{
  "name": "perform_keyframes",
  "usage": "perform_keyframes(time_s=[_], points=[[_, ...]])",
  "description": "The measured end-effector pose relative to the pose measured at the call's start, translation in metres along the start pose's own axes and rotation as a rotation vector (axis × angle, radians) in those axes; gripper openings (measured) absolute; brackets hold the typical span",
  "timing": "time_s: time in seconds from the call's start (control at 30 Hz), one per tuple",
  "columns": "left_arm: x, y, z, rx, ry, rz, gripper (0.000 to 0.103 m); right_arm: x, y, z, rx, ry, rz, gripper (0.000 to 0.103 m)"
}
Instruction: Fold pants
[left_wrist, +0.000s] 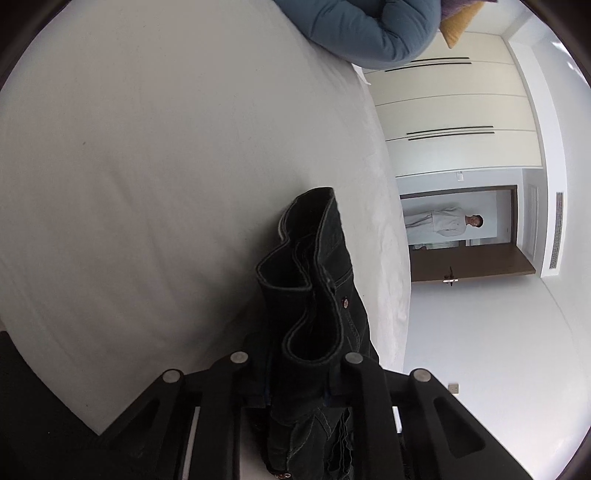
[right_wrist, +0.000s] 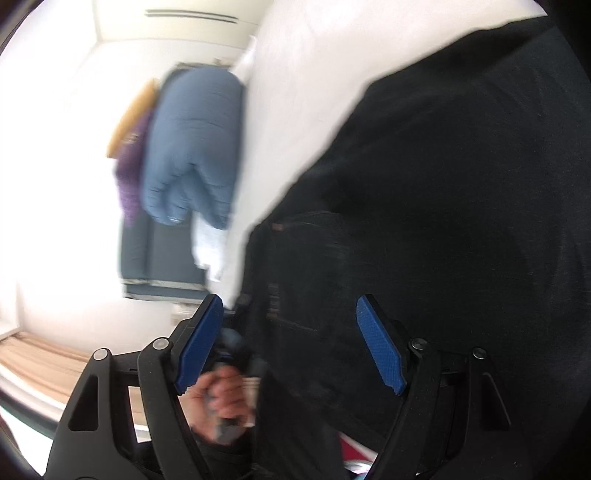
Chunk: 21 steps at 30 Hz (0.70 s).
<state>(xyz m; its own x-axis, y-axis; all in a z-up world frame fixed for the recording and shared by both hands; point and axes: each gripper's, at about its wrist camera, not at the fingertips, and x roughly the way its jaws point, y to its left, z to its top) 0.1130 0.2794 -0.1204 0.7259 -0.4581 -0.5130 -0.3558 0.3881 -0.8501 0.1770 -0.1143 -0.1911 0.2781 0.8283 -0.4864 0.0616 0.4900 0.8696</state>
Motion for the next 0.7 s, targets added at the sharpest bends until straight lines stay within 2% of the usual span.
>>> perform_keyframes(time_s=[0.03,0.13,0.27,0.4,0.47,0.53,0.6,0.7], points=[[-0.001,-0.009,-0.002,0.027,-0.006,0.001,0.016,0.007,-0.007,0.002,0.011,0.021,-0.051,0.078],[-0.007,-0.043,-0.009,0.132,-0.028,0.020,0.015,0.006,-0.005,0.004,-0.009,0.006,-0.033,0.078],[-0.010,-0.118,-0.042,0.413,-0.044,0.047,0.015,-0.013,0.003,0.008,0.018,-0.027,0.008,0.078],[0.014,-0.183,-0.110,0.723,0.009,0.059,0.015,-0.037,0.019,0.017,0.001,-0.048,0.052,0.078],[0.035,-0.195,-0.149,0.838,0.060,0.080,0.015,-0.049,0.030,0.025,-0.019,-0.039,0.108,0.078],[0.056,-0.197,-0.185,0.933,0.103,0.109,0.015,-0.057,0.043,0.032,-0.058,-0.037,0.122,0.078],[0.069,-0.196,-0.213,1.011,0.129,0.138,0.015,-0.063,0.053,0.039,-0.098,-0.024,0.105,0.078],[0.078,-0.193,-0.240,1.085,0.165,0.158,0.015,-0.063,0.048,0.049,-0.089,0.029,0.042,0.078]])
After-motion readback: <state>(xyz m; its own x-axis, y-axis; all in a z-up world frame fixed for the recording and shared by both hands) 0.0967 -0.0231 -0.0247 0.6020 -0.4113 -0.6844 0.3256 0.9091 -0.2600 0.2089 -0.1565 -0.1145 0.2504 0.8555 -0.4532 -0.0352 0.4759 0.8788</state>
